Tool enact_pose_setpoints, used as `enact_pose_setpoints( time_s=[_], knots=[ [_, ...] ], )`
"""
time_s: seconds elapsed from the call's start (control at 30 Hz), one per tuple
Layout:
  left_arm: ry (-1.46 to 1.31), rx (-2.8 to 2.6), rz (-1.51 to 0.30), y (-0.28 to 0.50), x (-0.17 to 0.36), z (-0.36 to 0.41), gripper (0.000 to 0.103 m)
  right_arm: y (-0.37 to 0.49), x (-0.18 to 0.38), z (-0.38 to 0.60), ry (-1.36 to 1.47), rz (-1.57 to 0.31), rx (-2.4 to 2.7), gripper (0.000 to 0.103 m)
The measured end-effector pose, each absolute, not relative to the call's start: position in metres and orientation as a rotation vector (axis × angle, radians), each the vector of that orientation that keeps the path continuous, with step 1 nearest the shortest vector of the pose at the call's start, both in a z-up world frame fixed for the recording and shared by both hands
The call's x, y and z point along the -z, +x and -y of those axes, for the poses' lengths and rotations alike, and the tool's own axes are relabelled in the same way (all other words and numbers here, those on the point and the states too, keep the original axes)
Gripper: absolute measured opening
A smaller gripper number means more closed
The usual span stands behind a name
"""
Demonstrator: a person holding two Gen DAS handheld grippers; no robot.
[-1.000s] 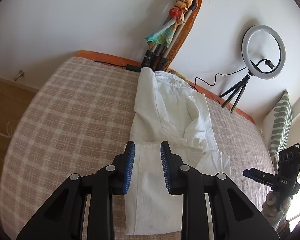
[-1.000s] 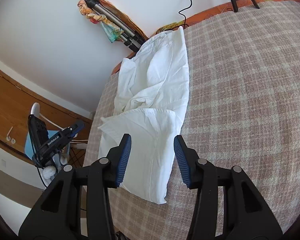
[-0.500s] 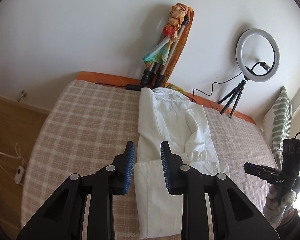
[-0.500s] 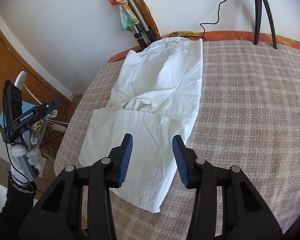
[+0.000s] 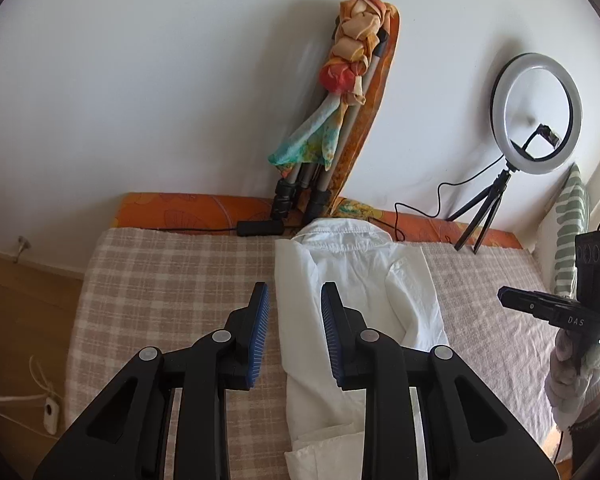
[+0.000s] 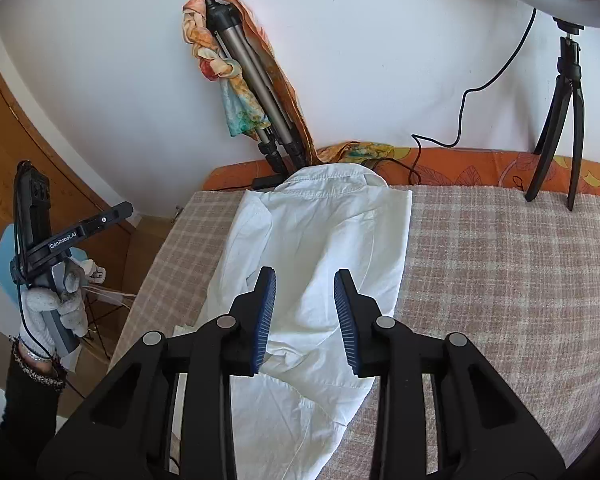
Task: Fold small clothes
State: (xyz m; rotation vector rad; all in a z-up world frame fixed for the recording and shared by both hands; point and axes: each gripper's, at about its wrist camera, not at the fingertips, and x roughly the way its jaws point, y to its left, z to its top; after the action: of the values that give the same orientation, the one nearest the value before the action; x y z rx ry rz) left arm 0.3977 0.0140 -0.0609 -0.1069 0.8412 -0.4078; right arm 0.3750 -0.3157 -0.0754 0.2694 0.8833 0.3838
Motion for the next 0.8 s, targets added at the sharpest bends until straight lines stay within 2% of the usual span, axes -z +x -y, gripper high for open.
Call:
enact_pose_setpoints(
  time_s=[0.07,0.13,0.3,0.4,0.47,0.6,0.67,0.7,0.73,0.8],
  knots=[
    [-0.072,0.443,-0.884,0.401,0.088,-0.002,0.022,0.391,0.099,0.317,0.299,-0.914,-0.388,0.032],
    [-0.059,0.485,-0.934,0.404,0.115,0.008,0.015,0.401,0.122,0.318,0.327,-0.941,-0.398,0.032],
    [0.007,0.492,-1.016,0.422,0.168,0.027,0.015,0.42,0.168,0.321,0.331,-0.999,-0.38,0.032],
    [-0.009,0.472,-1.006,0.441,0.178,0.034,0.015,0.434,0.187,0.33,0.353,-1.006,-0.343,0.032],
    [0.025,0.443,-0.978,0.453,0.177,0.041,0.015,0.441,0.19,0.336,0.358,-0.991,-0.325,0.024],
    [0.068,0.401,-0.953,0.477,0.176,0.051,0.015,0.449,0.183,0.341,0.309,-0.957,-0.263,0.024],
    [0.053,0.39,-0.95,0.486,0.176,0.052,0.018,0.451,0.178,0.344,0.295,-0.934,-0.248,0.025],
    [0.049,0.381,-0.948,0.49,0.176,0.052,0.022,0.453,0.177,0.346,0.286,-0.926,-0.24,0.03],
    [0.047,0.368,-0.946,0.494,0.177,0.052,0.031,0.455,0.176,0.348,0.283,-0.923,-0.241,0.037],
    [0.051,0.343,-0.936,0.502,0.178,0.053,0.043,0.463,0.178,0.349,0.276,-0.926,-0.226,0.043]
  ],
)
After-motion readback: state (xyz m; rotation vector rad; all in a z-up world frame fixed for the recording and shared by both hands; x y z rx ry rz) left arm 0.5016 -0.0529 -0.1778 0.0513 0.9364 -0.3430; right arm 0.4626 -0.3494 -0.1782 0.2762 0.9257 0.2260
